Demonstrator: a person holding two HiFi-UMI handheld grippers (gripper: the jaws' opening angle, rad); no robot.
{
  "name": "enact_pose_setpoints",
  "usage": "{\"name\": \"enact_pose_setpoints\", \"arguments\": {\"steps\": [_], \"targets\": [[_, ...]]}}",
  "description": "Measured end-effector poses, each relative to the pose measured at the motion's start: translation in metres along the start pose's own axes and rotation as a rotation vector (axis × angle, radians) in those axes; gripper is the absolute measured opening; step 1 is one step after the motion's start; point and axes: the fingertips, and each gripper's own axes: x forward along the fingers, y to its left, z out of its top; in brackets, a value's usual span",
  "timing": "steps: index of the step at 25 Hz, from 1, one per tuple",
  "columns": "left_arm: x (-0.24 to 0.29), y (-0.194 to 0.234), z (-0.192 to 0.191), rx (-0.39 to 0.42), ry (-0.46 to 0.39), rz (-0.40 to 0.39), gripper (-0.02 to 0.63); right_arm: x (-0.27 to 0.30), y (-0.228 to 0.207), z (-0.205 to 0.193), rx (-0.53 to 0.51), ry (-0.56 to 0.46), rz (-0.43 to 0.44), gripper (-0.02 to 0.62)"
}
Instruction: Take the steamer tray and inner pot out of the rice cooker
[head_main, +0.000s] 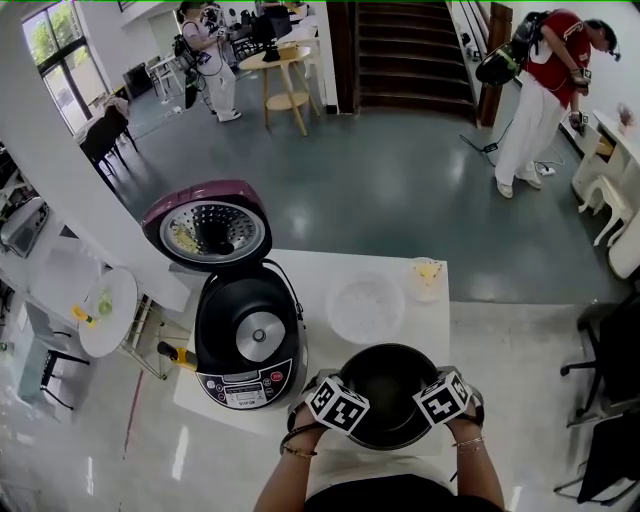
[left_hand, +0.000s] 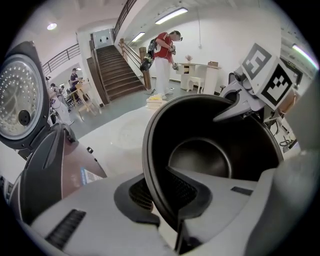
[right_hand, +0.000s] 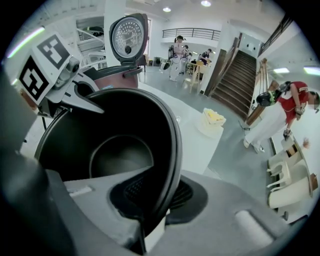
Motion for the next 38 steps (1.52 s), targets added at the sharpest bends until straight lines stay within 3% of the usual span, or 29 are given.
{"name": "enact_pose_setpoints", "arguments": {"steps": [10,18,21,24,27,31,33,35,38], "targets": [[0.027,0.014,0.0,-0.009,0.043,-0.004,0.04,0.029,-0.01,0.007,-0.007,0.024,0.027,0.04],[0.03,0.019,0.004,0.014,0.008,0.032,0.043,0.033,-0.011,0.014,-0.047,-0.005,0.015,0.05],[0.023,0.02,0.01,0.004,-0.046,0.049,0.071,0.027,-0.009,0.022,-0.032,-0.054,0.038,0.166],[0.004,0.027,0.019,0.014,-0.093,0.104,0.131,0.013,-0.01,0.03,-0.029,-0.102,0.035,0.21],[-0.029,0.031,0.038,0.009,-0.194,0.139,0.137,-0.018,-0.02,0.044,-0.042,-0.207,-0.047,0.222],[-0.084,0.029,0.064,-0.104,-0.433,0.101,0.137,-0.085,-0.032,0.072,0.01,-0.497,-0.138,0.216],[-0.119,0.029,0.077,-0.175,-0.567,0.073,0.137,-0.124,-0.04,0.082,0.08,-0.664,-0.148,0.154],[-0.155,0.029,0.087,-0.233,-0.677,0.055,0.135,-0.161,-0.049,0.084,0.129,-0.805,-0.172,0.042],[-0.205,0.034,0.094,-0.35,-0.857,0.053,0.135,-0.209,-0.058,0.078,0.152,-0.956,-0.282,0.003]]}}
